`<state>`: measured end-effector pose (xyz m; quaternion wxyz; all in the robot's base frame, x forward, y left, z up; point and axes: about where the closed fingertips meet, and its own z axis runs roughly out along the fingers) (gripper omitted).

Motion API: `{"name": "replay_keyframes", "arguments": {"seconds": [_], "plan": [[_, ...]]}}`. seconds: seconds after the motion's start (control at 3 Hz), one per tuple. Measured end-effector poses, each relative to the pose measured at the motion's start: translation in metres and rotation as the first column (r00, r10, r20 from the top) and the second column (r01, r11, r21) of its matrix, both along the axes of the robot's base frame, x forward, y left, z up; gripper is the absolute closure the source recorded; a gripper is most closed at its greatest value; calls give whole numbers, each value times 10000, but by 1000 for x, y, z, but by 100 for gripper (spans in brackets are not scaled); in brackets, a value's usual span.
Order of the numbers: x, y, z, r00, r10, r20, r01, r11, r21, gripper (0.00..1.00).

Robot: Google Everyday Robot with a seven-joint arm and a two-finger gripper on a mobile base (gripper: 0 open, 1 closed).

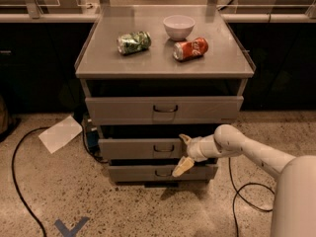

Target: Open middle drawer

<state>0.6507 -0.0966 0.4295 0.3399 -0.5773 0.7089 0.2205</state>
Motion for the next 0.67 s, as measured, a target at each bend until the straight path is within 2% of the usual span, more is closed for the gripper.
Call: {"name": "replay_keyframes", "arguments": {"seconds": [0.33,0.67], "plan": [[1,-1,-1,10000,-19,2,19,10000,-3,0],[2,4,-3,9997,89,-244,-89,10000,14,0]]}}
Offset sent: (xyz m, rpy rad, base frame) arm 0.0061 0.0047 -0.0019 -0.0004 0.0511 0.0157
